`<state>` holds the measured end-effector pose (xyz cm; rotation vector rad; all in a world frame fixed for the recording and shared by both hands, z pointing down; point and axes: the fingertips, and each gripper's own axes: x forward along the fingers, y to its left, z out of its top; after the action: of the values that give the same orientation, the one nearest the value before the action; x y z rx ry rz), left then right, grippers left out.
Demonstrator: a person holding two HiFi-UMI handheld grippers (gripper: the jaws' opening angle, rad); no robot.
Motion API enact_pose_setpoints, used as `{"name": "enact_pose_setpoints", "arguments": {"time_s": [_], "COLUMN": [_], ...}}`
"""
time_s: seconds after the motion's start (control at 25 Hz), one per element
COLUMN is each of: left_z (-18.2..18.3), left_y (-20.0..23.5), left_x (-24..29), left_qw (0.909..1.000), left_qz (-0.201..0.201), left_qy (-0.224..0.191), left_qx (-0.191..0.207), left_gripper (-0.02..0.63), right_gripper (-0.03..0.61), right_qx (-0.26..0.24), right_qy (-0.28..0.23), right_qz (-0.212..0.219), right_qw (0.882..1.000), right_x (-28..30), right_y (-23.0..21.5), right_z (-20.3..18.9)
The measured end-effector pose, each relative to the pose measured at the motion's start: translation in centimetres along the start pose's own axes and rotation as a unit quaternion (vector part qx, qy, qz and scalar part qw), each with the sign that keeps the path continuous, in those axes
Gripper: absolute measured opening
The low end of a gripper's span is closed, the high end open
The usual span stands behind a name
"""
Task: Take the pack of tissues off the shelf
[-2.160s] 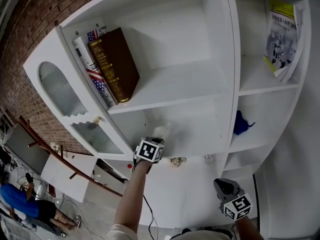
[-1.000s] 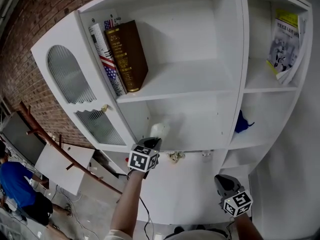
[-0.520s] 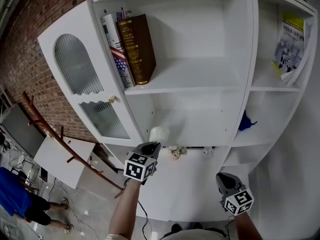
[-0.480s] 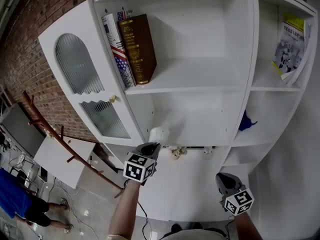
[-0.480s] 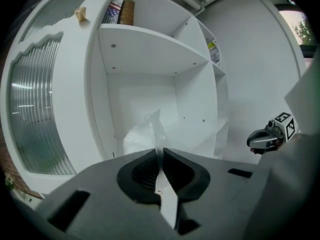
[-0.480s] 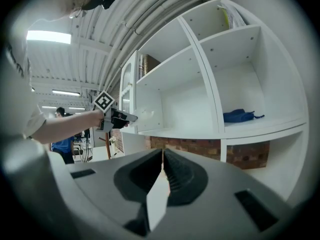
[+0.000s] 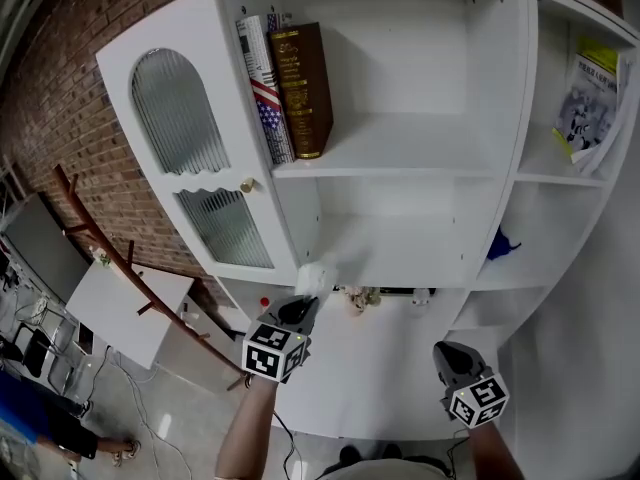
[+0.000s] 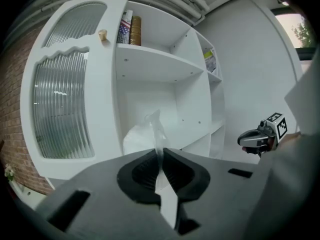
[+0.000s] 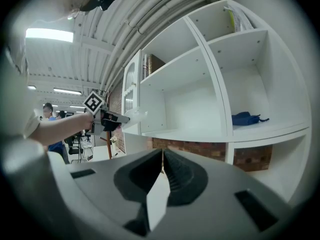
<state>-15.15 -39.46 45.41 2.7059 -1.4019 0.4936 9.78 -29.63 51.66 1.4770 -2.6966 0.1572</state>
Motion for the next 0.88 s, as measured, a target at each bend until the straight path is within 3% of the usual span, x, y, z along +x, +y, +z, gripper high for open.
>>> {"name": "enact_pose_setpoints", "arguments": {"time_s": [0.36, 0.88], "left_z": [-1.7, -4.8], "left_y": [-0.1, -1.7], "left_x": [-3.4, -8.9], "left_qw": [0.9997, 0.9944], "left_qz": [0.006, 0.028], "left_qy": [-0.022, -0.078], "left_qx": [-0.011, -0.066], "left_gripper": [0.032, 0.032], "right_gripper": [0.031, 0.031], "right_qx": [-0.006, -0.007], "right_qy": [-0.002, -0.009], "right_qz": [-0.009, -0.018], "right_qw": [1.0, 1.0], "right_x": [0.2, -1.1], "right_y": [1.0, 0.7], "right_z": [0.4, 1.2]}}
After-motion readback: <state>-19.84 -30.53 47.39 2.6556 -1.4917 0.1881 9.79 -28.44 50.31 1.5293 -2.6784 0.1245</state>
